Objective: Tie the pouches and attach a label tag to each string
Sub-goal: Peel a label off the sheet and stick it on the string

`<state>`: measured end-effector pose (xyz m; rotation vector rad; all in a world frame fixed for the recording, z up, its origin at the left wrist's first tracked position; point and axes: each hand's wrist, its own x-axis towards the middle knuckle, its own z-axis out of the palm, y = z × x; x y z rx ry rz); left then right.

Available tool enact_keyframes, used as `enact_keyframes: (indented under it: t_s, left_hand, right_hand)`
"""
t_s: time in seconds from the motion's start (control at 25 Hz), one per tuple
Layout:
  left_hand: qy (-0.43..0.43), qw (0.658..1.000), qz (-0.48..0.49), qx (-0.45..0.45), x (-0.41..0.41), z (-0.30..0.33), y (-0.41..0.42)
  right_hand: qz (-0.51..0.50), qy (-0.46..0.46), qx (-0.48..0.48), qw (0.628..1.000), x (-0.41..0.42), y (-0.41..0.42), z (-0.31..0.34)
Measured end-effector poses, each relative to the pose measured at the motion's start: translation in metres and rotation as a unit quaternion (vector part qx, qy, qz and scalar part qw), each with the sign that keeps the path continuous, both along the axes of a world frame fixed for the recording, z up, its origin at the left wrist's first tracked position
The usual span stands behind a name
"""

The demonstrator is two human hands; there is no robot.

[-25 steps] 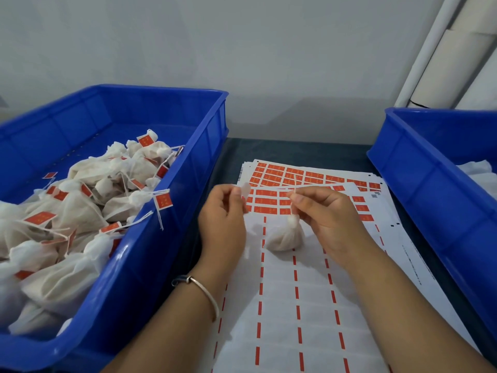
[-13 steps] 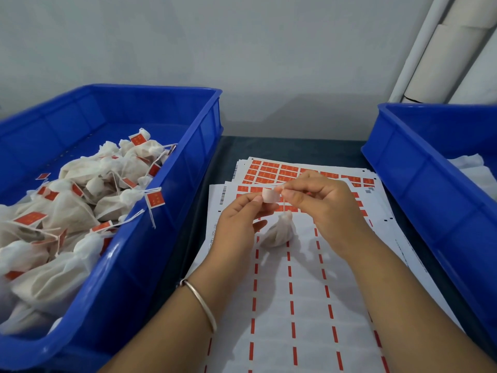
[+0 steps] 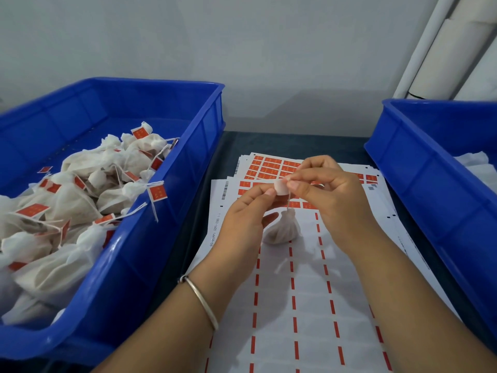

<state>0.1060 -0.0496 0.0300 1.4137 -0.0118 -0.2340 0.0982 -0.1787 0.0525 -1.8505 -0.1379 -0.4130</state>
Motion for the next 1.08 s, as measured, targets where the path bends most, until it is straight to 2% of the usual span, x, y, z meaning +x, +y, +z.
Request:
enact_keyframes:
  t_s: [0.12, 0.28, 0.8, 0.92, 1.08]
  left_hand:
    - [0.015, 1.000, -0.010, -0.008, -0.0007, 0.0003, -0.0010]
    - [-0.007, 1.000, -0.017, -0.002, -0.0035, 0.0024, -0.0010]
    - [-0.016, 0.999, -0.020, -0.031, -0.0031, 0.0024, 0.0016]
    - [-0.020, 0.999, -0.012, -0.028, -0.0031, 0.0040, 0.0021]
    - [-0.032, 0.999, -0.002, -0.012, -0.0031, 0.0040, 0.0018]
  right_hand:
    - [0.001, 0.011, 0.018, 1.000, -0.0010, -0.0002, -0.0004]
    - [-0.003, 0.021, 0.035, 0.999, -0.0009, -0.0022, 0.0005]
    - [-0.032, 0.032, -0.009, 0.999, 0.0012, -0.0003, 0.0000]
    - [-0.041, 0.021, -0.044, 0.998, 0.0018, 0.0002, 0.0005]
    - [-0.030, 0.018, -0.042, 0.999, 0.0017, 0.0001, 0.0002]
